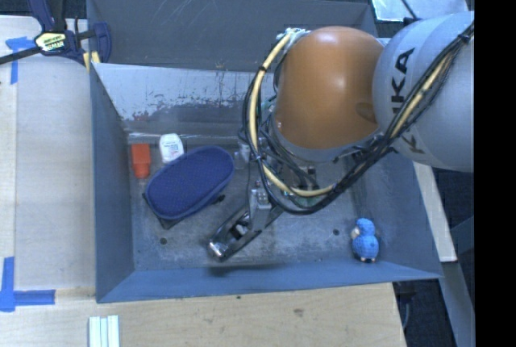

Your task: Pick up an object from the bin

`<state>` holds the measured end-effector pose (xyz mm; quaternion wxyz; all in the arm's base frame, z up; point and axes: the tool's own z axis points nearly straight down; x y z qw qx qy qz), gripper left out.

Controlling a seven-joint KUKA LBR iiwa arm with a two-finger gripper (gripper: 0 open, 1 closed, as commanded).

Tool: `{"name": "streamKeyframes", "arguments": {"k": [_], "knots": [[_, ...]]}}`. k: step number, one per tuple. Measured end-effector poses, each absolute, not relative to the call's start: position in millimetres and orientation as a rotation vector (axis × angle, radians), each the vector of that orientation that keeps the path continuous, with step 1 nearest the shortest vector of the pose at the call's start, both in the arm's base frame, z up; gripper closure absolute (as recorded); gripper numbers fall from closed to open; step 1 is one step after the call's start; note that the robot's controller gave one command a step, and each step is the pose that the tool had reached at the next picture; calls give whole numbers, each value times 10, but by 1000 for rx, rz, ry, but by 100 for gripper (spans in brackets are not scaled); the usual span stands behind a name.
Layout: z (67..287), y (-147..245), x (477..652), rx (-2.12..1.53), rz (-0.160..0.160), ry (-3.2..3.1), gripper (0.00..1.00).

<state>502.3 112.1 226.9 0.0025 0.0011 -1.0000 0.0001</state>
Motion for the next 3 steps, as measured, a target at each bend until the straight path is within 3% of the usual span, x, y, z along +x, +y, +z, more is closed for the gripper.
{"name": "streamKeyframes", "arguments": {"k": [1, 2, 3], "knots": [[1289, 973, 4866, 247, 1, -3127, 0], [700, 920, 4921, 982, 0, -2990, 0], [713, 934, 4928, 982, -2, -2993, 100]]}}
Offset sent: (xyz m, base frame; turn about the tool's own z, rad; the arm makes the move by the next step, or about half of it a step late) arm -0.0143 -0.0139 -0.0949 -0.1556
